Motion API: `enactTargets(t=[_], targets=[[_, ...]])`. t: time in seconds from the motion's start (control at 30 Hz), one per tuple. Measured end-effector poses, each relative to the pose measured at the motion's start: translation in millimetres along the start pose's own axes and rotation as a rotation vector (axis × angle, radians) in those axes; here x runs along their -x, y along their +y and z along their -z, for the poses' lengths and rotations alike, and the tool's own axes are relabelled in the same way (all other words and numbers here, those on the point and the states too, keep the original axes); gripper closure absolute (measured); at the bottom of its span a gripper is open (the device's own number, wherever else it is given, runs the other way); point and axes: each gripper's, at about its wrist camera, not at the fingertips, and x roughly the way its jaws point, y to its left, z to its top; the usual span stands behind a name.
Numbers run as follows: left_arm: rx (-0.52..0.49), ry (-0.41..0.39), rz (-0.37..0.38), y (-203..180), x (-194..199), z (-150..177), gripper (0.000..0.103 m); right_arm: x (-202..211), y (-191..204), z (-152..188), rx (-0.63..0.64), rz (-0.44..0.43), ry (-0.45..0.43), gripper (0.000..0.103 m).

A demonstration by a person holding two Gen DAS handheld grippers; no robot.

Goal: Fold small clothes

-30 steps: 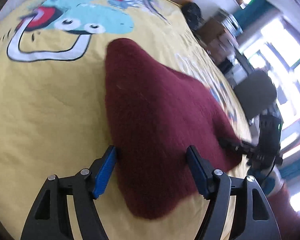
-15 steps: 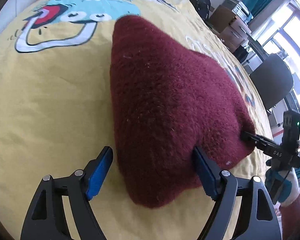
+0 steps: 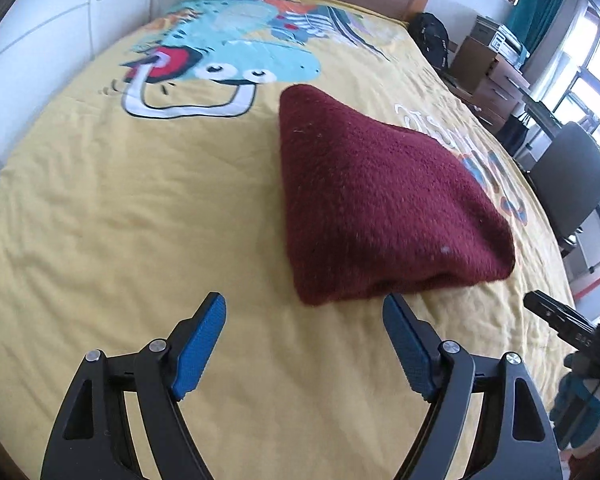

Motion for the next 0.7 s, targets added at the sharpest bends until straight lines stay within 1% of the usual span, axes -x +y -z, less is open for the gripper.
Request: enactTargets(t=[0.07, 0.2, 0.3, 0.47, 0.53, 0.57, 0.6, 0.7], targets=[[-0.001, -0.01, -0.017, -3.8, 6.7, 4.3, 0.026, 8.5, 4.2, 7.8, 0.007, -0.001, -0.009, 0.033], [-0.002, -0.018, -0.045, -6.3, 22.7, 21.5, 0.025, 25.7, 10.8, 23.3, 0.021, -0.003, -0.028, 0.027], [0.006, -0.028, -0.064, -4.6, 33.6, 35.3, 0.021, 41.5, 18.9, 39.6, 0.043, 0.006, -0.041, 0.026], [0.014, -0.032, -0.091, -2.7, 46.5, 53.3, 0.02, 58.6, 30.1, 65.0, 0.058, 0.009, -0.052, 0.024], [0.026, -0.04, -0.096, -2.4, 52.2, 60.3, 0.017, 65.3, 34.7, 74.4, 0.068, 0.015, -0.06, 0.024], [0.031, -0.047, -0.102, -2.4, 54.9, 63.6, 0.009, 69.3, 36.7, 79.0, 0.072, 0.019, -0.065, 0.023], [0.034, -0.053, -0.106, -2.3, 56.6, 66.3, 0.006, 71.7, 37.9, 82.2, 0.074, 0.021, -0.067, 0.023], [0.041, -0.056, -0.116, -1.8, 61.7, 75.2, 0.005, 80.5, 40.7, 93.6, 0.075, 0.029, -0.082, 0.021]])
